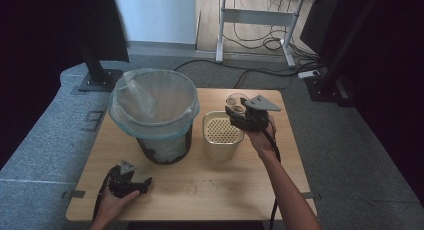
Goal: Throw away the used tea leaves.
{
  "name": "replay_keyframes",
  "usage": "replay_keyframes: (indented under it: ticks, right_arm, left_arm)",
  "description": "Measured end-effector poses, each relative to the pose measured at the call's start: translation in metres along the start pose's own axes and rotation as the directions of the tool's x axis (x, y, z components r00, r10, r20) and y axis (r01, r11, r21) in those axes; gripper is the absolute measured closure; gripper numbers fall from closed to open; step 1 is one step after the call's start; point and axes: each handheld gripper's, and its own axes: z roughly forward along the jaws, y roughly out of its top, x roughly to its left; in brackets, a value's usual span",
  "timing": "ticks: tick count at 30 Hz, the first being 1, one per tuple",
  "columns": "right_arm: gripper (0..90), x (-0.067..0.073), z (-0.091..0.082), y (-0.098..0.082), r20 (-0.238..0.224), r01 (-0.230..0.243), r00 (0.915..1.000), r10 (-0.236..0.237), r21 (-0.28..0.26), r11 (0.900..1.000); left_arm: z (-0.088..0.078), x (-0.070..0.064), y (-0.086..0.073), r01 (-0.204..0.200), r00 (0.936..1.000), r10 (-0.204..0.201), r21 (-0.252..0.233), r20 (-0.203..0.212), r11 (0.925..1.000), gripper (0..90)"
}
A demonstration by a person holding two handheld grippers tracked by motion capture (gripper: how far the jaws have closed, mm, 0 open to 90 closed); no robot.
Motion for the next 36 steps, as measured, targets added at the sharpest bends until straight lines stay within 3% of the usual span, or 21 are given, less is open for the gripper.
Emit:
replay_keyframes:
  ticks: [6, 7, 8, 9, 11, 12, 13, 14, 15, 16, 17, 18, 19, 22, 26, 33, 36]
  right_arm:
    - [35.3, -0.003, 0.009, 0.006, 0.018, 0.075, 0.997, -0.076, 0.04, 0.996]
    - [35.4, -0.003, 0.011, 0.007, 0.02, 0.095, 0.9952, -0.096, 0.045, 0.994]
    - [35.5, -0.004, 0.014, 0.009, 0.038, 0.148, 0.9879, -0.15, 0.064, 0.987]
    - [35.5, -0.004, 0.014, 0.009, 0.038, 0.148, 0.9879, -0.15, 0.064, 0.987]
    - [35.6, -0.004, 0.018, 0.01, 0.056, 0.187, 0.9798, -0.192, 0.082, 0.979]
    - [35.8, -0.004, 0.022, 0.01, 0.062, 0.226, 0.9706, -0.233, 0.1, 0.969]
    - [35.8, -0.004, 0.022, 0.01, 0.062, 0.226, 0.9706, -0.233, 0.1, 0.969]
    - [35.8, -0.005, 0.026, 0.009, 0.065, 0.265, 0.9596, -0.274, 0.119, 0.957]
    - [35.8, -0.005, 0.026, 0.009, 0.065, 0.265, 0.9596, -0.274, 0.119, 0.957]
    - [35.9, -0.005, 0.029, 0.008, 0.07, 0.311, 0.9443, -0.321, 0.132, 0.941]
    - [35.9, -0.005, 0.029, 0.008, 0.07, 0.311, 0.9443, -0.321, 0.132, 0.941]
    - [35.9, -0.006, 0.032, 0.008, 0.076, 0.338, 0.9333, -0.351, 0.142, 0.93]
    - [35.9, -0.006, 0.033, 0.008, 0.079, 0.352, 0.9274, -0.366, 0.147, 0.924]
    - [36.3, -0.006, 0.035, 0.008, 0.089, 0.386, 0.9114, -0.402, 0.155, 0.909]
    - [36.4, -0.005, 0.037, 0.008, 0.093, 0.414, 0.897, -0.432, 0.168, 0.895]
    - [36.4, -0.006, 0.037, 0.007, 0.096, 0.43, 0.8875, -0.451, 0.177, 0.885]
    - [36.4, -0.005, 0.037, 0.007, 0.099, 0.451, 0.8758, -0.473, 0.182, 0.874]
  left_arm:
    - [0.0, 0.0, 0.0, -0.001, 1.0, 0.001, -0.002, 0.0, 1.0, 6.7]
    - [0.0, 0.0, 0.0, 0.0, 1.0, 0.0, -0.001, 0.002, 1.0, 6.7]
    - [0.0, 0.0, 0.0, 0.0, 1.0, 0.0, -0.001, 0.002, 1.0, 6.7]
    - [0.0, 0.0, 0.0, 0.0, 1.0, 0.0, -0.001, 0.002, 1.0, 6.7]
    - [0.0, 0.0, 0.0, 0.0, 1.0, 0.0, -0.001, 0.002, 1.0, 6.7]
    - [0.0, 0.0, 0.0, 0.0, 1.0, 0.0, -0.001, 0.002, 1.0, 6.7]
    - [0.0, 0.0, 0.0, 0.0, 1.0, 0.0, -0.001, 0.002, 1.0, 6.7]
    - [0.0, 0.0, 0.0, 0.001, 1.0, -0.001, -0.002, 0.002, 1.0, 6.7]
    - [0.0, 0.0, 0.0, 0.001, 1.0, -0.001, -0.002, 0.002, 1.0, 6.7]
    - [0.0, 0.0, 0.0, 0.001, 1.0, -0.001, -0.003, 0.003, 1.0, 6.7]
    - [0.0, 0.0, 0.0, 0.001, 1.0, -0.001, -0.003, 0.003, 1.0, 6.7]
    - [0.0, 0.0, 0.0, 0.0, 1.0, 0.0, -0.003, 0.005, 1.0, 6.7]
    - [0.0, 0.0, 0.0, 0.0, 1.0, 0.0, -0.003, 0.005, 1.0, 6.7]
    - [0.0, 0.0, 0.0, -0.002, 1.0, 0.002, -0.003, 0.006, 1.0, 6.7]
    - [0.0, 0.0, 0.0, -0.003, 1.0, 0.003, -0.002, 0.007, 1.0, 6.7]
    - [0.0, 0.0, 0.0, -0.005, 0.9999, 0.005, -0.002, 0.009, 1.0, 6.7]
    - [0.0, 0.0, 0.0, -0.006, 0.9999, 0.006, -0.002, 0.009, 1.0, 6.7]
